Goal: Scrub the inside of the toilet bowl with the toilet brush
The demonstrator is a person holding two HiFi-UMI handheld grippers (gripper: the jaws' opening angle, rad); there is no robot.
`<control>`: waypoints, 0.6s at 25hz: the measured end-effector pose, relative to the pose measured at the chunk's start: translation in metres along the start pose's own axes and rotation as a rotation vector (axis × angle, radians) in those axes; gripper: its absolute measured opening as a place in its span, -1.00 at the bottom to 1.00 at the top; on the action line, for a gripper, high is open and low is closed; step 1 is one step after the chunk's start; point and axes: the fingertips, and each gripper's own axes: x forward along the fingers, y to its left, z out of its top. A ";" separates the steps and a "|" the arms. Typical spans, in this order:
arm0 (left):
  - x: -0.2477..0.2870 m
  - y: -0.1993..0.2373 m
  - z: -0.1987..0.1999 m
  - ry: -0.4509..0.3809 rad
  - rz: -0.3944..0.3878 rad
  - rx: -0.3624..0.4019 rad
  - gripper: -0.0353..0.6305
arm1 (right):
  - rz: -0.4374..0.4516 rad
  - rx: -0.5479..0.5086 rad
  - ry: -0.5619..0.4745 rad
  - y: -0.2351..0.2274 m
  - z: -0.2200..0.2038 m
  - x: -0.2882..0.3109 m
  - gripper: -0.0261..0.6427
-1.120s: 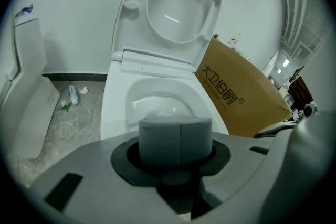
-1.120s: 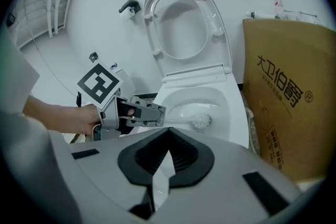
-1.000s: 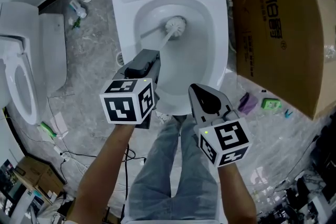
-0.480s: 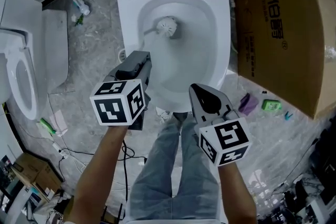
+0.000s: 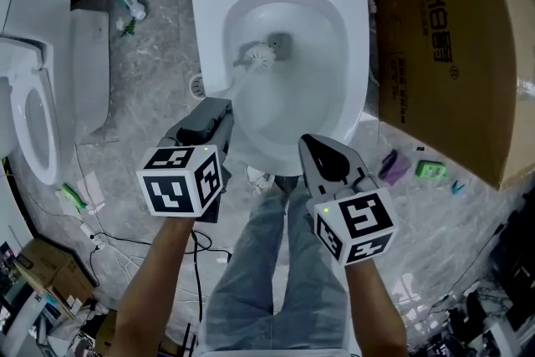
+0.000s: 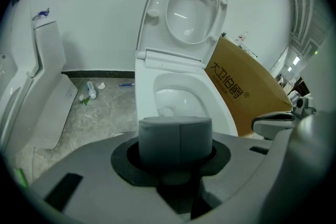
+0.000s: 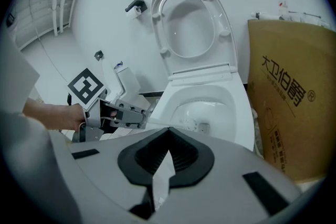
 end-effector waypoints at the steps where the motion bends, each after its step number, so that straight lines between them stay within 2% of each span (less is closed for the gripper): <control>1: -0.002 0.000 -0.003 0.002 -0.003 -0.002 -0.43 | 0.001 -0.001 -0.001 0.000 0.000 0.000 -0.92; 15: -0.004 -0.027 -0.044 0.077 -0.056 0.000 -0.43 | -0.005 0.001 -0.005 -0.001 0.001 0.001 -0.93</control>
